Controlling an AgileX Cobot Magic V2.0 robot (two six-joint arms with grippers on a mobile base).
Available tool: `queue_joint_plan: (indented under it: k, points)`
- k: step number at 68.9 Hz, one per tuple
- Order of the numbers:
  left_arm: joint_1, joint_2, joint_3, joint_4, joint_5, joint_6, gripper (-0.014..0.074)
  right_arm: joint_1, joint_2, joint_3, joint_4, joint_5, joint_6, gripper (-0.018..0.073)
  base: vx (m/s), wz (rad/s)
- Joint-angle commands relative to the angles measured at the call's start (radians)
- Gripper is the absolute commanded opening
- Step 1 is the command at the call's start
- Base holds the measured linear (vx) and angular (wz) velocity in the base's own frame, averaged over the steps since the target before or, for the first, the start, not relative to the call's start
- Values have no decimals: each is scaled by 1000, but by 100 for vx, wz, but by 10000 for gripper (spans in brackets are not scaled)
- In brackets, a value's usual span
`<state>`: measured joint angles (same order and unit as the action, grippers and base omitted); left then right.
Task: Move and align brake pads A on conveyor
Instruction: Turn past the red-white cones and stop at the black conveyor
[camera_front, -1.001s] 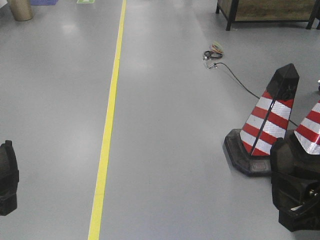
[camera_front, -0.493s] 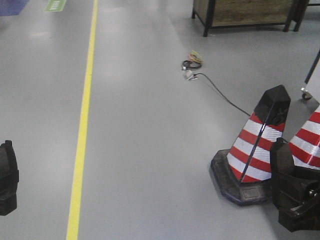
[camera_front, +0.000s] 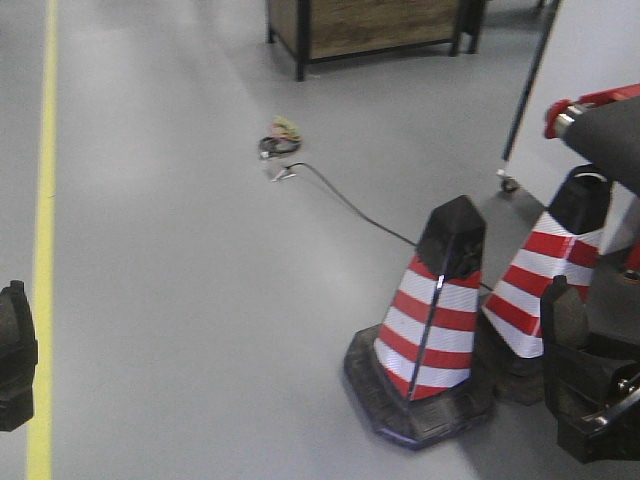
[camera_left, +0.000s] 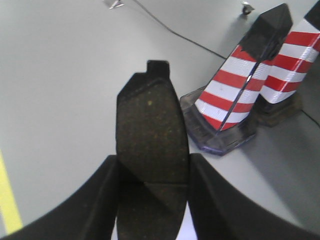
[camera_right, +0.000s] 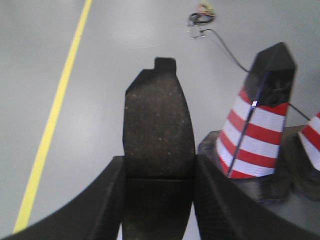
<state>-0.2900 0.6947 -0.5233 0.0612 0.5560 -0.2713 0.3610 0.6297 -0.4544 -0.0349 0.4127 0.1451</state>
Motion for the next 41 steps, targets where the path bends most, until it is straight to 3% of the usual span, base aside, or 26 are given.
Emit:
queue_joint_plan:
  k: [1,41]
  points:
    - [0,-2,-27,1,-84,-1,135,-2,-4,-31,-7,-86,-5,-10,39,-52]
    - [0,-2,-27,1,-84,-1,135,-2,-4,-31,-7,-86,-5,-10,38,-52]
